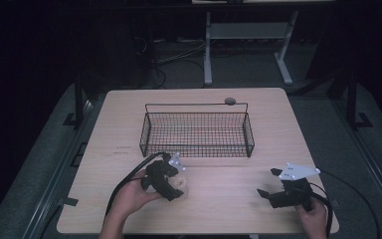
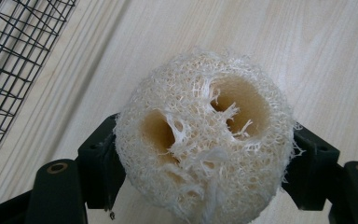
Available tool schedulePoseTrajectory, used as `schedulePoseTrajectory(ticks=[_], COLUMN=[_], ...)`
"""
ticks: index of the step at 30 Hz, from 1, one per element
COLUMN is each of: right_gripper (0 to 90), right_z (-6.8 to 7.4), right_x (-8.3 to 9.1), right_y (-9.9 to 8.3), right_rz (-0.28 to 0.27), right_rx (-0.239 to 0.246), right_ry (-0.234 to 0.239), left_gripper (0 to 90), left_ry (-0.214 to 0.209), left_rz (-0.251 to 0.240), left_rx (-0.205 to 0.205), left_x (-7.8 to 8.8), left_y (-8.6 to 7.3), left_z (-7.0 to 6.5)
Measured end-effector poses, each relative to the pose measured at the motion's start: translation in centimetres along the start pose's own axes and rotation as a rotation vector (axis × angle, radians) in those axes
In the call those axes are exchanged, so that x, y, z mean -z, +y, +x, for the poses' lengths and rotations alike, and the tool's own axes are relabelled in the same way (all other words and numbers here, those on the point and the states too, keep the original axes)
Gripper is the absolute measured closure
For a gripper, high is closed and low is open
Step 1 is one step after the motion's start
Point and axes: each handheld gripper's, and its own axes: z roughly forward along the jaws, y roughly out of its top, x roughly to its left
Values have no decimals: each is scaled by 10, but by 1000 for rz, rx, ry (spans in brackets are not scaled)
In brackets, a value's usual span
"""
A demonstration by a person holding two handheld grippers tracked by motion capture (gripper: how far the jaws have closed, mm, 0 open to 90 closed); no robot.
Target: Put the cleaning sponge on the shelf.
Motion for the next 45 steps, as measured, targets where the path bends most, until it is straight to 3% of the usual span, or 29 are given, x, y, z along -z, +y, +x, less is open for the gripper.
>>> schedulePoseTrajectory(ticks=[22, 40, 45], right_gripper=[136, 136, 136], right_z=[0, 1, 1], right_x=[-1, -4, -4], right_y=[0, 2, 2], right_rz=[0, 1, -2], right_rx=[7, 3, -1], right_ry=[-2, -2, 1], left_gripper=[263, 263, 263], left_ry=[16, 7, -7], left_rz=[-23, -26, -47], left_rx=[3, 6, 14], left_x=[21, 39, 42], left_y=[7, 12, 13], left_z=[4, 12, 13])
